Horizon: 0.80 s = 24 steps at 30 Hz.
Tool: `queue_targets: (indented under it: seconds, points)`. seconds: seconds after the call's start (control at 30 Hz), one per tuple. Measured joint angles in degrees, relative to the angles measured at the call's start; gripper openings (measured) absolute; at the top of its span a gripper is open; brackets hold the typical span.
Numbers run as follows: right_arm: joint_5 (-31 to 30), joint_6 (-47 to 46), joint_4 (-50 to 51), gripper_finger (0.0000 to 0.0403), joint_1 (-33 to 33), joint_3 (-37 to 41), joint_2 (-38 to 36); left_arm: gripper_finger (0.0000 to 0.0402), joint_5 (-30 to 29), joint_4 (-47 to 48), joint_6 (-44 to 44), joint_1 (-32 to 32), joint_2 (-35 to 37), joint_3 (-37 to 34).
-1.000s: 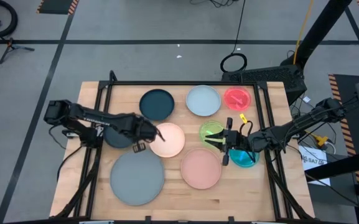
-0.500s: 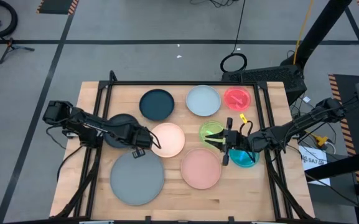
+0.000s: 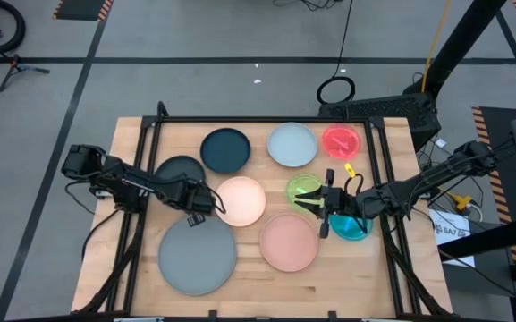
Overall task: Stack plastic plates
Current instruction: Stack the bottom blue plate on top of the gray plate
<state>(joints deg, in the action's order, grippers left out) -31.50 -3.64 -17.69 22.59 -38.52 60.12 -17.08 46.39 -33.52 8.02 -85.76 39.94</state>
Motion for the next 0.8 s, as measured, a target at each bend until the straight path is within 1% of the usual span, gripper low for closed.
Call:
queue_targets:
  seconds: [0.1,0.23,0.3,0.37,0.47,0.6,0.63,0.73,0.8]
  points:
    - [0.00,0.02,0.00,0.0061,-0.01,0.00,0.00,0.0058,-0.70,-0.05,0.87,0.16,0.00,-0.01]
    - [-0.01,0.03,0.00,0.0061,-0.01,0.00,0.00,0.0014,-3.21,0.33,1.00,0.76,0.00,0.00]
    - [-0.01,0.04,0.00,0.0061,0.00,0.00,0.00,0.0012,-3.88,0.72,0.53,1.37,0.00,0.15]
    - [-0.01,0.04,0.00,0.0061,-0.01,0.00,0.00,0.0012,-4.35,3.72,-0.21,2.48,-0.02,1.43]
    - [-0.01,0.23,0.00,0.0061,-0.01,0.00,0.00,0.0012,-5.03,10.71,-1.81,4.85,-0.04,5.17]
    - [-0.01,0.26,0.01,0.0061,0.00,0.00,0.00,0.0012,-5.57,18.15,-4.14,9.36,-0.04,12.50]
    - [-0.01,0.26,0.00,0.0061,-0.01,0.00,0.00,0.0012,-4.87,19.35,-4.33,10.83,-0.04,14.40]
    - [-0.01,0.02,0.00,0.0061,-0.01,0.00,0.00,0.0012,0.87,19.89,-4.33,15.83,-0.04,19.88]
    - [-0.01,0.00,0.00,0.0061,0.00,0.00,0.00,0.0012,2.54,19.94,-5.48,20.00,-0.04,23.34]
